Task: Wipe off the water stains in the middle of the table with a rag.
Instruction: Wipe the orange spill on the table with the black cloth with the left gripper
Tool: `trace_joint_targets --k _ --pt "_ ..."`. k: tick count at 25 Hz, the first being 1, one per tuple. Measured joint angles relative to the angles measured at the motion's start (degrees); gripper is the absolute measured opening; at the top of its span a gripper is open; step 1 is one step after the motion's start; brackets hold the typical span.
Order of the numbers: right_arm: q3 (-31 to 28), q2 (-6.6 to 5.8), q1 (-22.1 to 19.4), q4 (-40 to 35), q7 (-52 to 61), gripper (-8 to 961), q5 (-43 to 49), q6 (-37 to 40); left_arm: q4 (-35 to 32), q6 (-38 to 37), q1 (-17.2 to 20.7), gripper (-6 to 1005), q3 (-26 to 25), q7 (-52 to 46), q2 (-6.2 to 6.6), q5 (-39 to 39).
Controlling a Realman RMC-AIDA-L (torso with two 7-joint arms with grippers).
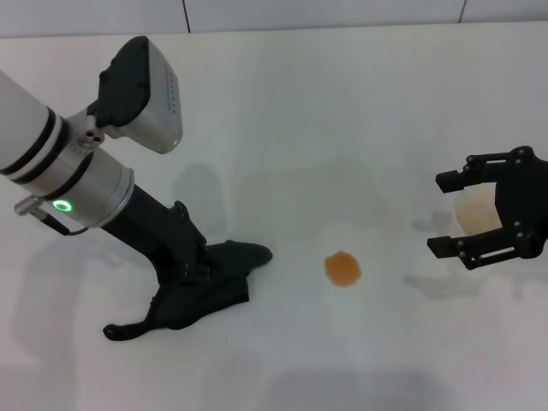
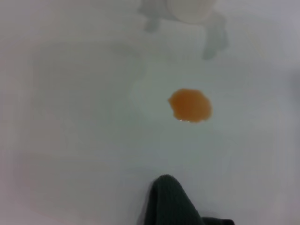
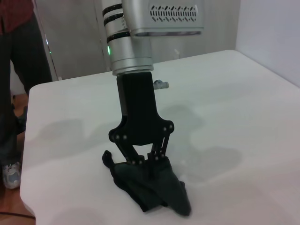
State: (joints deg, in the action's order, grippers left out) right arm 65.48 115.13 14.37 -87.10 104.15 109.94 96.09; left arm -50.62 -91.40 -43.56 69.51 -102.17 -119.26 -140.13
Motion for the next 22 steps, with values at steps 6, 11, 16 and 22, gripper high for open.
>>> trace_joint_targets --k 6,11,16,22 --pt "0.12 0.0 -0.05 0.02 0.0 838 -0.09 0.34 -0.06 0.34 -0.02 118 -0.13 -1.68 0.02 0.39" --pt "0.05 0.0 -0.23 0.02 0.04 838 -0.33 0.8 -2.07 0.77 0.38 116 -0.28 -3.06 0.08 0.39" --pt "-0.07 0.0 -0.3 -0.03 0.11 838 -0.75 0.85 -2.32 -1.04 0.33 114 -0.14 -3.97 0.22 -0.42" --pt "-0.09 0.0 -0.31 -0.09 0.17 838 -0.85 0.85 -2.13 -2.73 0.03 160 -0.18 -5.37 0.18 -3.72"
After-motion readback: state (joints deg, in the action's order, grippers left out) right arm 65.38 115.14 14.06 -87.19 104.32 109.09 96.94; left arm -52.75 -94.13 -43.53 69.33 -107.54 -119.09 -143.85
